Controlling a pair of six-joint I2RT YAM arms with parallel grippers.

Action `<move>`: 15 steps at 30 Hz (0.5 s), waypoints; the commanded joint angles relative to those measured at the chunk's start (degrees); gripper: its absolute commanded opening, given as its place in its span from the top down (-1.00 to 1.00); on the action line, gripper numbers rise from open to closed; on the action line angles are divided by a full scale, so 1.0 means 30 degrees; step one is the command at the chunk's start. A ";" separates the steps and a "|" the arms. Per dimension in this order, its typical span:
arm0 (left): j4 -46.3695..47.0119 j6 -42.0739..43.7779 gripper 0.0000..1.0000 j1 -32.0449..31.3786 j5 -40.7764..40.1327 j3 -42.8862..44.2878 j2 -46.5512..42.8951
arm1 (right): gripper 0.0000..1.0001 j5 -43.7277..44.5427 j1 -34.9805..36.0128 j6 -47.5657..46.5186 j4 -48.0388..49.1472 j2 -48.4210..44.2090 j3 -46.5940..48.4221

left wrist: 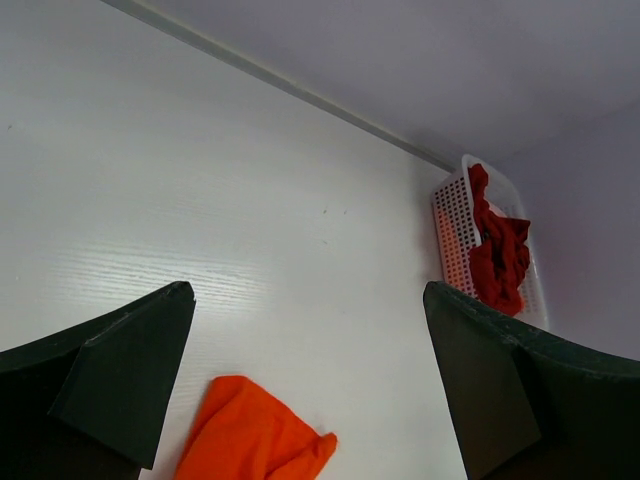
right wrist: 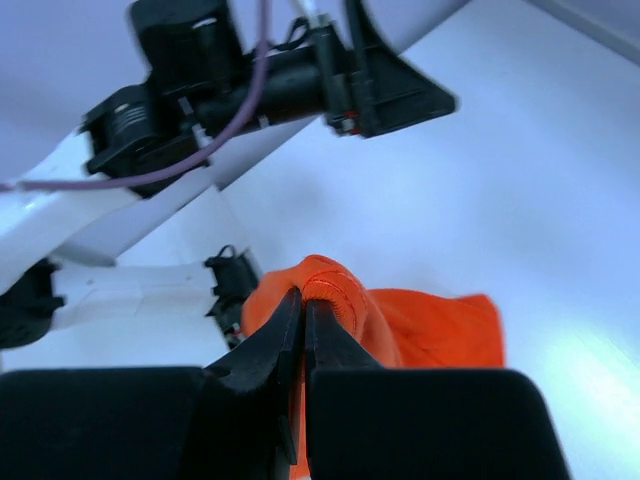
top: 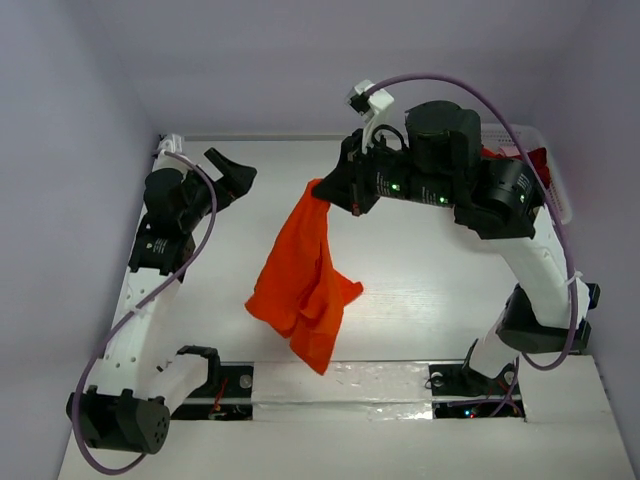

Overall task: Fold and stack the t-shirts
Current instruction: Move the tshirt to the center of the board

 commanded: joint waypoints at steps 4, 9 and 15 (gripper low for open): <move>-0.0360 -0.0141 -0.98 -0.0418 0.0539 -0.0316 -0.1140 | 1.00 0.1976 -0.0120 -0.0847 0.0372 0.0591 0.2350; -0.0184 -0.0258 -0.98 -0.0418 0.1007 -0.1576 -0.1901 | 1.00 0.3589 -0.0120 -0.0847 0.0518 0.0710 0.3788; 0.0314 -0.0522 -0.96 -0.0594 0.1505 -0.3246 -0.2458 | 1.00 0.2863 -0.0501 -0.0526 0.1396 0.0271 0.3351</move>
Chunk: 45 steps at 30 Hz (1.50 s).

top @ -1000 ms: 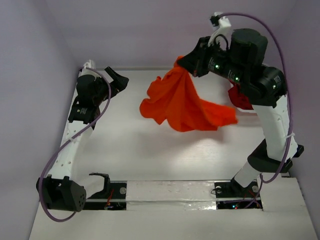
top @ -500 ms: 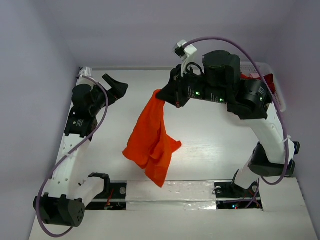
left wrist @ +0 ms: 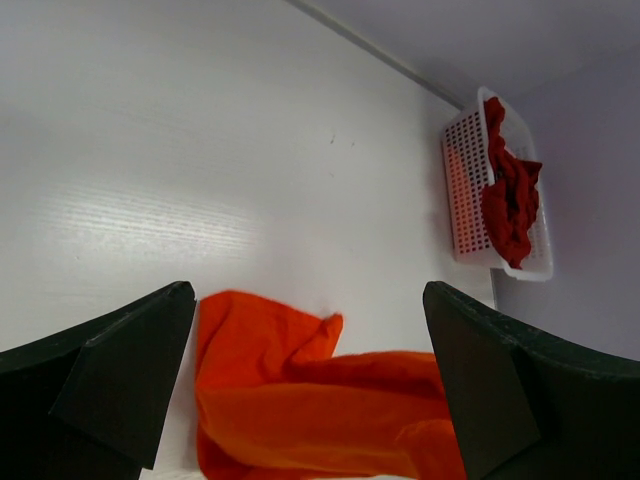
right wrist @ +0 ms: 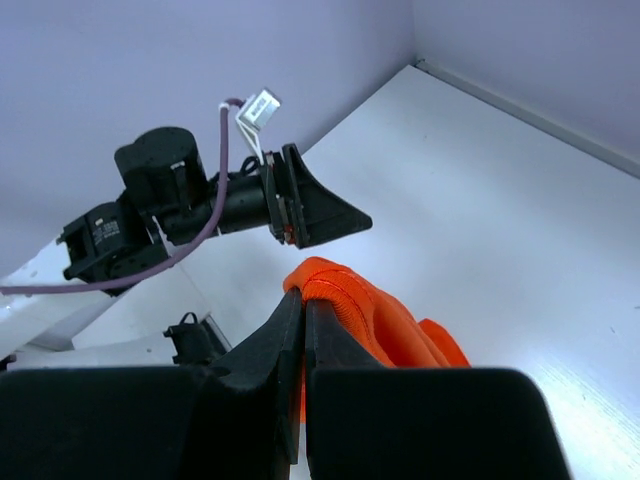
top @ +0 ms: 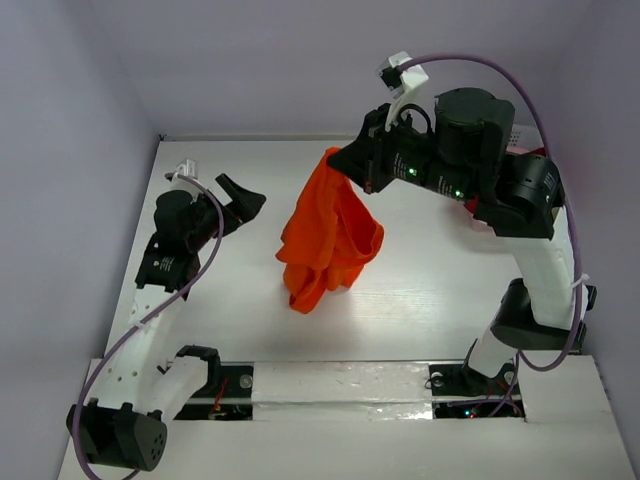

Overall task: Fold and stack the t-shirts
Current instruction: Move the tshirt to the center of the board

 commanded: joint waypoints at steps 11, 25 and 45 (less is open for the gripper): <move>0.1490 -0.0289 -0.96 -0.0106 0.0602 -0.0421 -0.1071 | 1.00 0.1693 0.4378 -0.0025 -0.0624 -0.0134 0.0040; 0.0378 -0.0231 -0.97 -0.0106 0.0573 0.1890 -0.1715 | 1.00 1.0715 1.1207 0.1006 0.0485 -0.3416 -0.1396; 0.4067 -0.0992 -0.98 -0.0106 0.2214 0.1455 -0.3207 | 1.00 0.5937 1.5746 0.1120 0.0287 -0.3128 0.0094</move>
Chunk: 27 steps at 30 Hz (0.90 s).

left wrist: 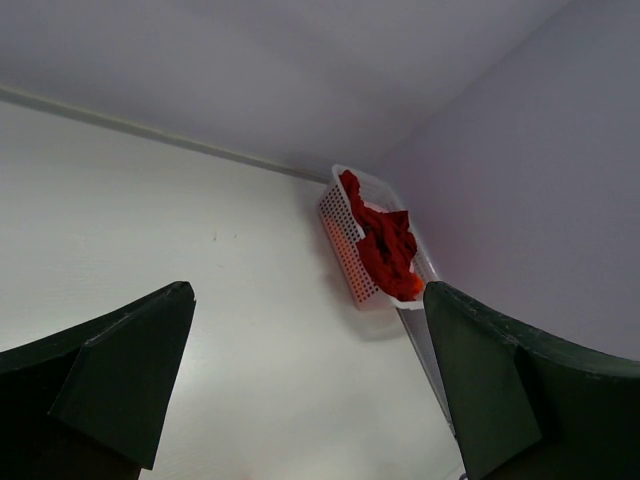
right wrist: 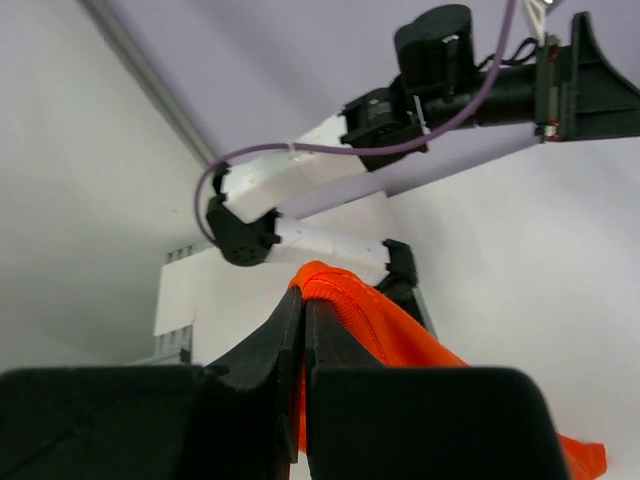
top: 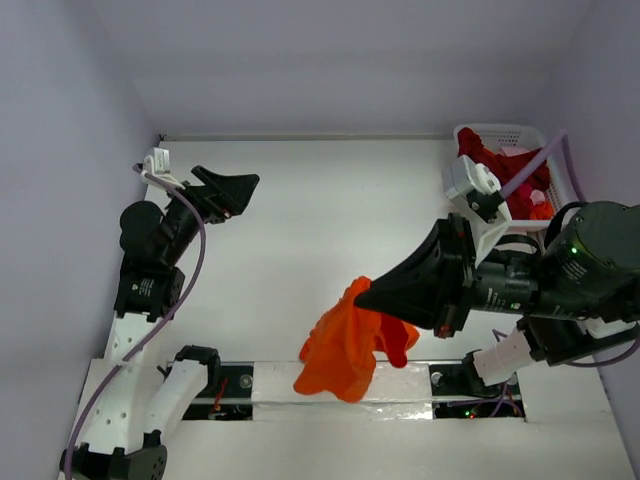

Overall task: Fold and stack the t-shirts
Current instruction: Move the tshirt to the center of the board

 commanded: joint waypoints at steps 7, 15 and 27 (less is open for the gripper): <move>0.2565 -0.0410 -0.98 -0.0077 0.0392 -0.1552 -0.1851 | 1.00 0.2500 0.2768 0.1028 -0.0437 0.1098 -0.0122; 0.0927 0.0057 -0.98 -0.0077 -0.0134 -0.0092 -0.1738 | 1.00 0.6620 0.2768 0.1207 0.0176 0.0395 -0.1213; -0.0187 0.0321 -0.98 -0.0077 -0.0662 0.4450 0.0811 | 1.00 0.7256 -0.4867 0.1613 0.2551 -0.2447 -0.4749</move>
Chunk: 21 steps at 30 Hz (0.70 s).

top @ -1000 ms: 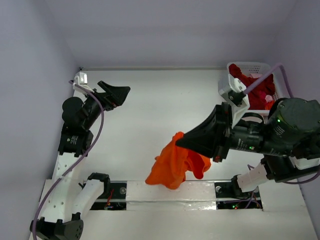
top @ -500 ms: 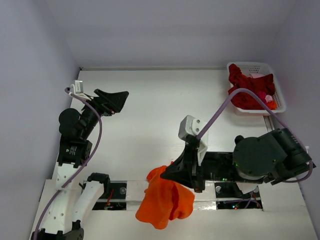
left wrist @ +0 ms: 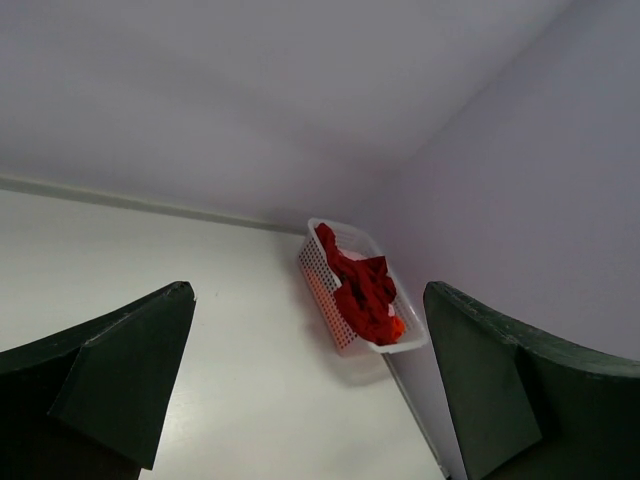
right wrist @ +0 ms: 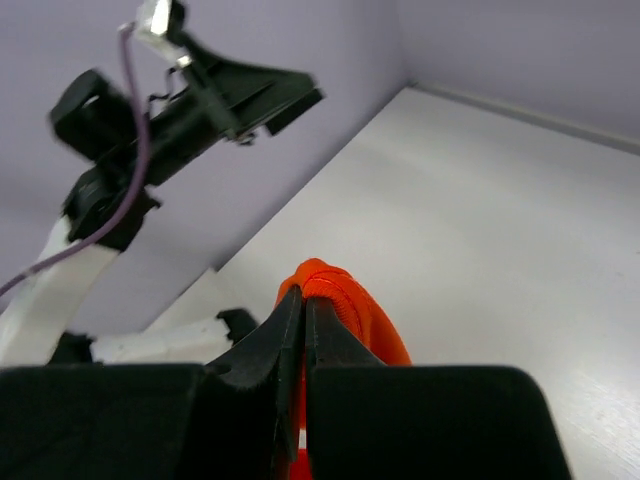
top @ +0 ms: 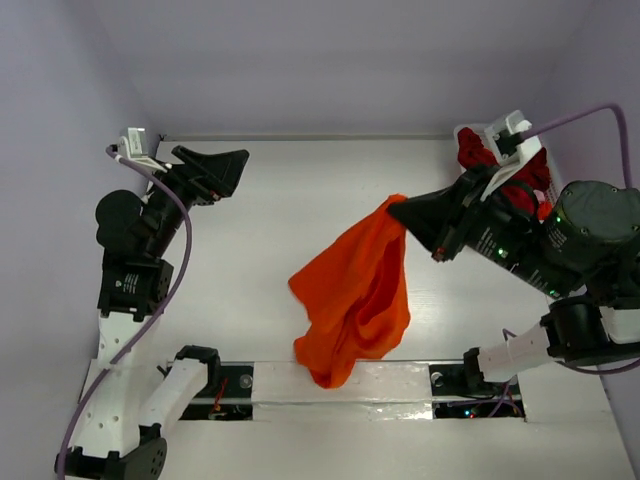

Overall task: Fold and stack the t-shirts
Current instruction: Move the tshirt to the center of the board

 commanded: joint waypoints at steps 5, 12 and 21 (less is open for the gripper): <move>-0.0673 0.0877 -0.98 -0.0282 -0.0987 0.2600 0.1071 | 1.00 -0.2713 -0.4072 0.1085 0.2086 -0.0183 -0.3533; -0.1493 0.1317 -0.98 -0.0663 -0.1631 0.4708 0.2505 | 1.00 -0.5996 -0.6269 0.3252 0.1969 0.1515 -0.4826; -0.1992 0.1786 -0.98 -0.1044 -0.2218 0.7902 0.4147 | 1.00 -0.7020 -0.7763 0.7146 0.0884 0.4301 -0.4292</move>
